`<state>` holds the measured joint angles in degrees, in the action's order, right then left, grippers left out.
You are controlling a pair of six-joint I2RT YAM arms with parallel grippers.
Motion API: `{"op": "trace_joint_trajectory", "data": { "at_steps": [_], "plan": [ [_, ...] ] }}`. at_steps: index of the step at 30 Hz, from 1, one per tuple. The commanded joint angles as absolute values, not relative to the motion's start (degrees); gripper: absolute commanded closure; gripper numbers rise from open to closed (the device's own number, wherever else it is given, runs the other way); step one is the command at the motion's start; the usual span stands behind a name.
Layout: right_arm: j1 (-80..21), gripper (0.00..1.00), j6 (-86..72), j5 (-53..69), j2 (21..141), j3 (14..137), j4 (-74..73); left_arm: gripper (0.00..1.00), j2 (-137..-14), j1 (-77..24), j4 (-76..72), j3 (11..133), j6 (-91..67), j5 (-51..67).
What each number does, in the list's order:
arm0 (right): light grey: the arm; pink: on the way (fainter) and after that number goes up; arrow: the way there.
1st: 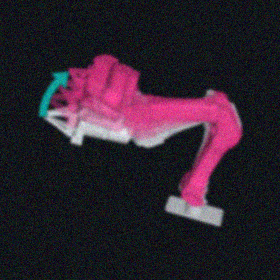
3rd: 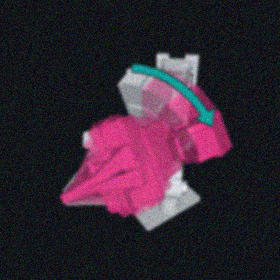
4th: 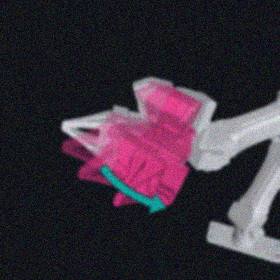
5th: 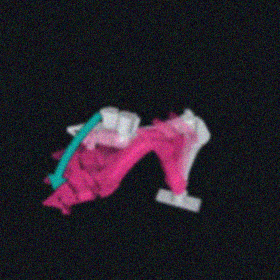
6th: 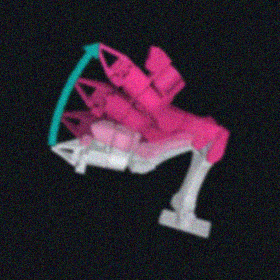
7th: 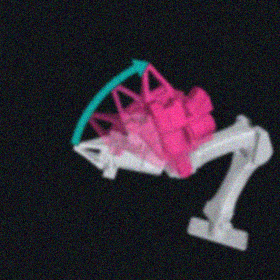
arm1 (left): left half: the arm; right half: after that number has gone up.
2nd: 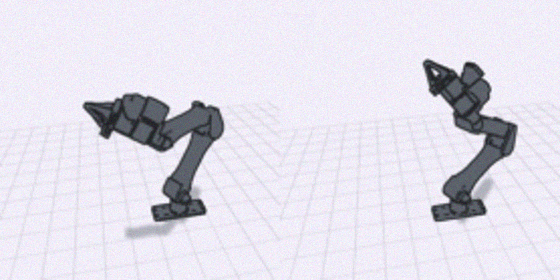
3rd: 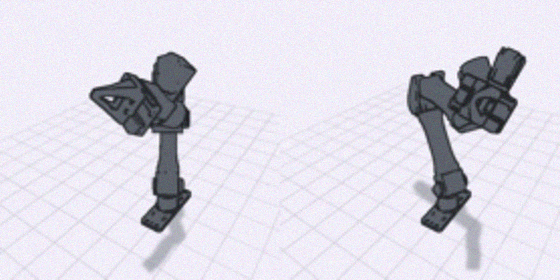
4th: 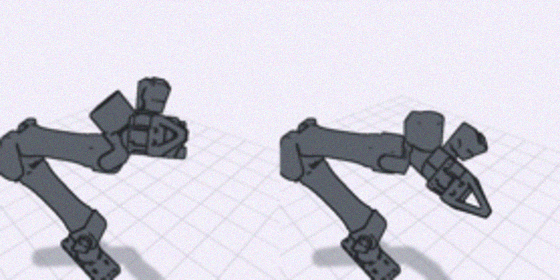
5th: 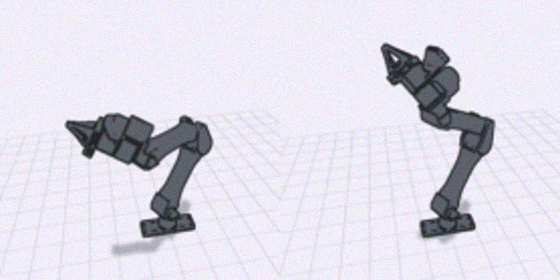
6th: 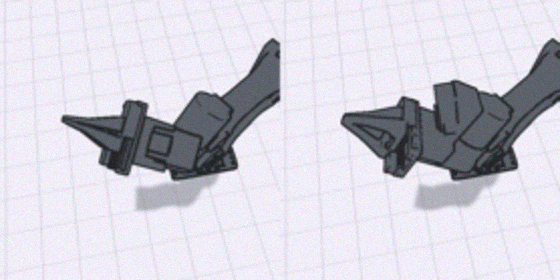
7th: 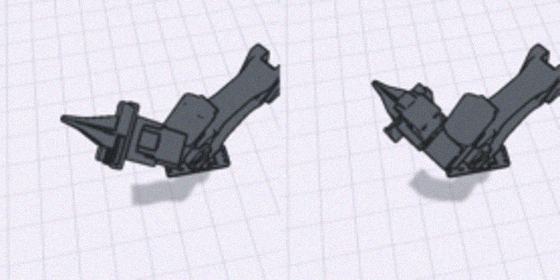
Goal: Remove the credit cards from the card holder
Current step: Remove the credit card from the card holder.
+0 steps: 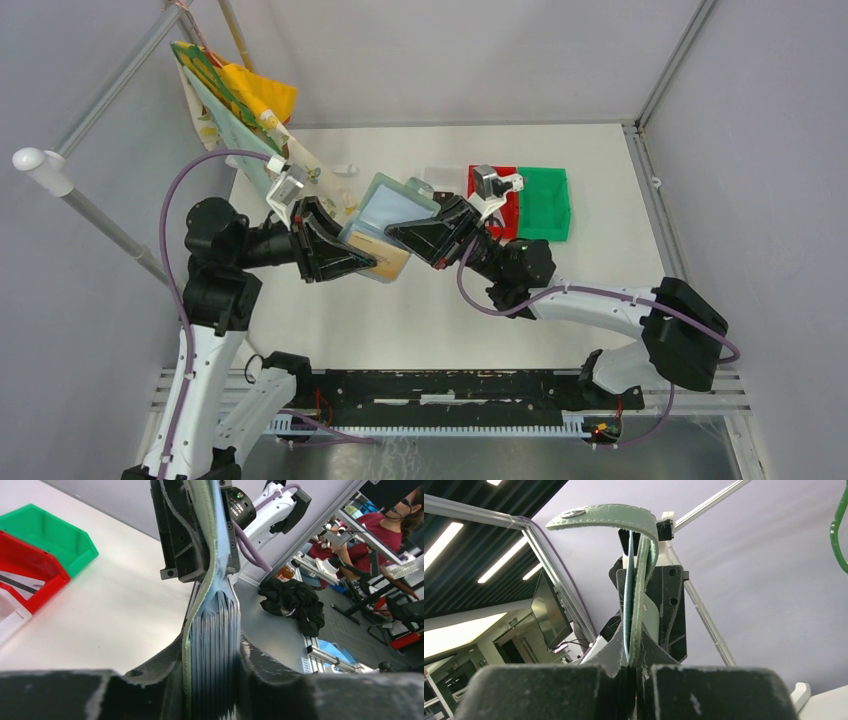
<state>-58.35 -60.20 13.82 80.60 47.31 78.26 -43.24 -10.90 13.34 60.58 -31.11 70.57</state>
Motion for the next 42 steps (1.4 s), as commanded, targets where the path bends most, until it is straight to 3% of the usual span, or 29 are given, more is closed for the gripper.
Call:
{"op": "trace_joint_trajectory", "data": {
  "at_steps": [1, 5, 9, 15, 22, 25, 30, 39, 42],
  "plan": [
    [-59.7, 1.0, -60.4, 9.8, 80.9, 47.7, 87.0, 0.74, -43.0, -11.3, 11.6, 61.1, -33.1, 70.1],
    [-58.0, 0.71, -58.1, 12.1, 78.0, 44.8, 85.4, 0.96, -43.9, -11.3, 18.7, 62.9, -25.7, 71.3],
    [-52.7, 0.53, -54.4, 23.2, 73.8, 46.0, 73.7, 0.98, -46.0, -11.3, 32.2, 66.2, -12.9, 72.4],
    [-50.0, 0.52, -38.5, 41.0, 74.0, 59.8, 38.6, 0.98, -49.0, -11.3, 44.8, 69.8, -0.4, 73.3],
    [-49.5, 0.61, -22.8, 47.4, 75.6, 70.3, 13.3, 0.98, -49.6, -11.3, 45.9, 71.3, 1.0, 74.1],
    [-48.8, 0.61, -16.5, 46.0, 76.2, 74.8, 3.2, 0.98, -50.0, -11.2, 48.1, 72.0, 3.2, 74.3],
    [-47.6, 0.4, -13.3, 45.0, 74.8, 76.8, 0.1, 0.98, -50.8, -11.3, 50.9, 72.8, 5.4, 74.3],
    [-47.9, 0.21, -17.8, 45.6, 72.0, 74.1, 8.9, 0.98, -51.1, -11.3, 51.1, 72.4, 5.2, 70.9],
    [-50.0, 0.05, -18.9, 45.0, 70.8, 71.6, 13.2, 0.98, -51.9, -11.3, 50.7, 72.1, 4.5, 64.1]
  ]
}}
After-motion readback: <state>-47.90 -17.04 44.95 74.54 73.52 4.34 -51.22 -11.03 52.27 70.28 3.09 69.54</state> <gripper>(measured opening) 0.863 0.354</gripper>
